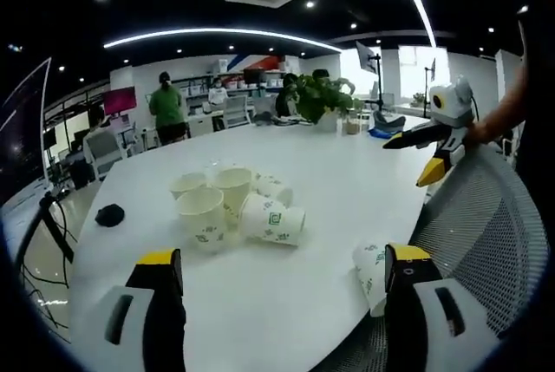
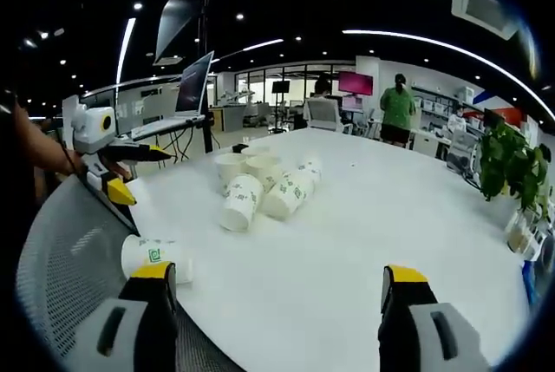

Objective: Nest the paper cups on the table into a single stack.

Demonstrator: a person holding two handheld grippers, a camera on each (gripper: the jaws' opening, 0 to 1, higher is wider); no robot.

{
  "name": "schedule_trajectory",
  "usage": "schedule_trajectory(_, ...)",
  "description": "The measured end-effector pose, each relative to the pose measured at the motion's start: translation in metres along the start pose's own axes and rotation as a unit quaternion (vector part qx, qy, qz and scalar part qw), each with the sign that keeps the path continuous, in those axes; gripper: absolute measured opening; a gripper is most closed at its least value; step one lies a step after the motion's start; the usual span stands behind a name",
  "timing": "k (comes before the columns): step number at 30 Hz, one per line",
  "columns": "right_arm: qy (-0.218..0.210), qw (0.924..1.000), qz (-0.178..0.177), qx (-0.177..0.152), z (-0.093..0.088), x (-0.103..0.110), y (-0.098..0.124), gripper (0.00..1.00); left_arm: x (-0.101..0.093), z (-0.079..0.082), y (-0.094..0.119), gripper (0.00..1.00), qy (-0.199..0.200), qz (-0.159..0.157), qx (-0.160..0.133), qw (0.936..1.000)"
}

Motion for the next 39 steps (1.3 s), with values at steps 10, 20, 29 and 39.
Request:
schedule_trajectory(10,0.005,1.0,0.0,-0.003,0.001,0.0,0.001,1.0,0.0,0.002,0.001,0.97,-0.001,0.002,-0.005,1.0)
schedule_trajectory(20,0.007,1.0,-0.001,-0.005,0.001,-0.001,0.002,1.0,-0.001,0.001,0.001,0.99,-0.004,0.0,0.004,1.0)
schedule_trajectory(29,0.002,1.0,-0.002,-0.009,0.002,-0.001,0.003,1.0,0.008,0.004,0.008,0.98,-0.006,0.011,0.0,0.9999)
schedule_trajectory(39,0.001,0.9999,0.0,-0.01,0.003,0.0,0.002,1.0,0.013,0.008,0.021,0.99,-0.008,0.01,0.008,0.9999)
Point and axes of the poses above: the point that each gripper's makers call its tool centre point, and the gripper's own axes: y roughly backward along the fingers, x roughly to its left, z roughly out of its top, the point moved 2 cm from there along y, roughly backward along the fingers, and after that the axes turned 12 degrees about x, right-handed, at the moved point
